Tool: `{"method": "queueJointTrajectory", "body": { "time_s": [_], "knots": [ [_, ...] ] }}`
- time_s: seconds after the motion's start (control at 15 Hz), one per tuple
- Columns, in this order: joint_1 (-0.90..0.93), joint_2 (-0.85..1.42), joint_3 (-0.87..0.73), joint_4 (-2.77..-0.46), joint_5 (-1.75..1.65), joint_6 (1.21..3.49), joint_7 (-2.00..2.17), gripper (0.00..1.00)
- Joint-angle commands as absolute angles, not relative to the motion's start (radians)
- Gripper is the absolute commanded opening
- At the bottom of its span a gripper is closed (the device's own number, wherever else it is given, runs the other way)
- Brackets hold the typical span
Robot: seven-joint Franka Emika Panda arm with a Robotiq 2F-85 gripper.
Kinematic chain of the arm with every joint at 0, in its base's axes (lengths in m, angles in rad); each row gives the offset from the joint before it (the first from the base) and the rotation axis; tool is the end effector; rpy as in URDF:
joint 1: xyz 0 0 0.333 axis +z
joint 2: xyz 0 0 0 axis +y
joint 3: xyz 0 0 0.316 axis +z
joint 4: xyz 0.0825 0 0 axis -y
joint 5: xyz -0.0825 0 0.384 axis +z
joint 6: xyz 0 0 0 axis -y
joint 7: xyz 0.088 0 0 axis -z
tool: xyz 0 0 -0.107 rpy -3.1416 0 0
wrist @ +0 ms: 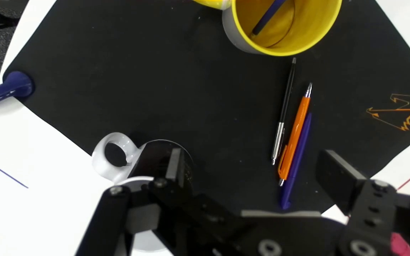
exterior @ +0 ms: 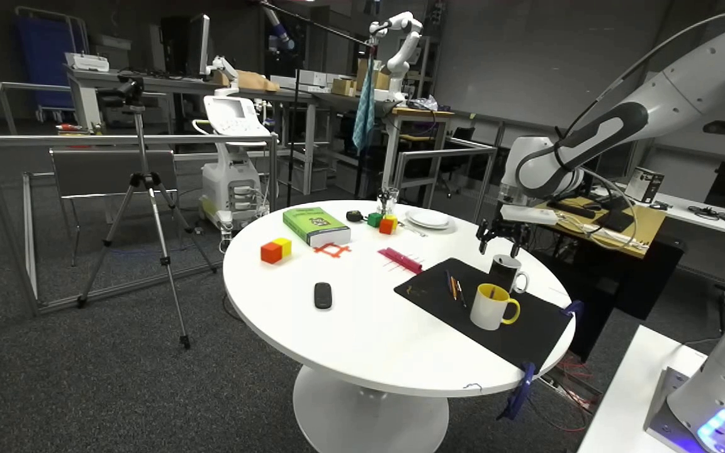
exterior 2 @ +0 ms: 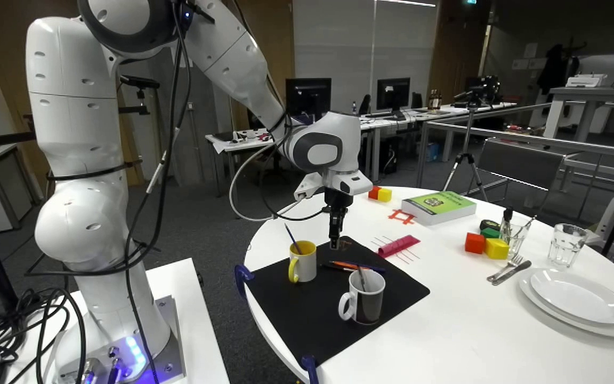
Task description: Put the pen inside the black mug
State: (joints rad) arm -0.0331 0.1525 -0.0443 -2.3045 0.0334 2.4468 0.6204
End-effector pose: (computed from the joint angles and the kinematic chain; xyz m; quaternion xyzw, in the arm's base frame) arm 0.5216 -0.0405 0.2797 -0.9353 0.3537 0.0068 0.0057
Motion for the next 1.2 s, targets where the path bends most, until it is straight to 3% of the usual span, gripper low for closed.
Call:
{"method": "queueJointTrajectory", "body": {
  "time_s": [0.0, 1.13],
  "knots": [
    [-0.012, 0.175, -0.055, -2.305, 0.041, 2.472, 0.649, 1.0],
    [0.031, 0.459, -0.067, -2.175, 0.127, 2.561, 0.634, 1.0]
  ]
}}
